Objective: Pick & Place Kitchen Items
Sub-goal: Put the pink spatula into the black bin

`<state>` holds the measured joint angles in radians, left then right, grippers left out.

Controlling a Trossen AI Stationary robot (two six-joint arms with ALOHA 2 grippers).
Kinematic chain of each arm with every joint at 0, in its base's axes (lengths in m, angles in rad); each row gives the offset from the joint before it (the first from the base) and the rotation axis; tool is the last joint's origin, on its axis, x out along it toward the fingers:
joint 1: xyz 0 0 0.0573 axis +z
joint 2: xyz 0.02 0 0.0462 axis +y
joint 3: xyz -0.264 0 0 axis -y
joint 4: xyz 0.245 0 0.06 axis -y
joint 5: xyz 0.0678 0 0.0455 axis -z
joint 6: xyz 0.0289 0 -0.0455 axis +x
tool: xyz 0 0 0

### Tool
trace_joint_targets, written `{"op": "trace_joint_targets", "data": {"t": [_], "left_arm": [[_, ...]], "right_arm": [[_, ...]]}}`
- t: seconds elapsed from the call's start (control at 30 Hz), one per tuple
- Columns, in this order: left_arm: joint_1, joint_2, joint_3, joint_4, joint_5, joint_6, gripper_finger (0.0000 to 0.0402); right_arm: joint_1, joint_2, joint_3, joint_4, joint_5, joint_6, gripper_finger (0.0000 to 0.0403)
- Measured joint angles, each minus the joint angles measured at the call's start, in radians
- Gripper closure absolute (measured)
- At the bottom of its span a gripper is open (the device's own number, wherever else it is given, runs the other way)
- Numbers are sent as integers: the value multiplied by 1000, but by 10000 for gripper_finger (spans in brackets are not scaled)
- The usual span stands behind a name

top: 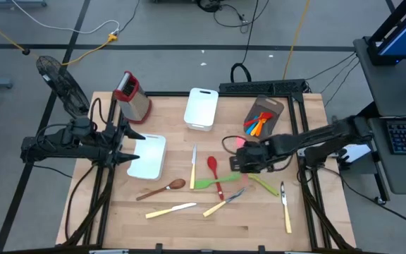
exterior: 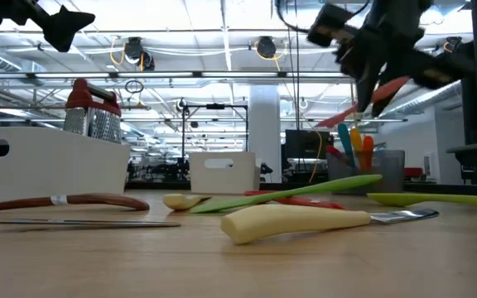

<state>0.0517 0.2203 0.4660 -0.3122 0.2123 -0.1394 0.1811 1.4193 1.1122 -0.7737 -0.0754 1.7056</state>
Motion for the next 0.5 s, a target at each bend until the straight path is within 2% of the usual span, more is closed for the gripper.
{"op": "trace_joint_targets", "data": {"t": [0.27,0.43,0.5], "left_arm": [[0,0,0,2,9,0,34],[0,0,0,2,9,2,34],[0,0,0,2,8,2,34]], "right_arm": [[-59,-214,0,-102,0,86,358],[-158,-306,0,-78,-12,89,358],[-218,-330,0,-63,-49,89,358]]}}
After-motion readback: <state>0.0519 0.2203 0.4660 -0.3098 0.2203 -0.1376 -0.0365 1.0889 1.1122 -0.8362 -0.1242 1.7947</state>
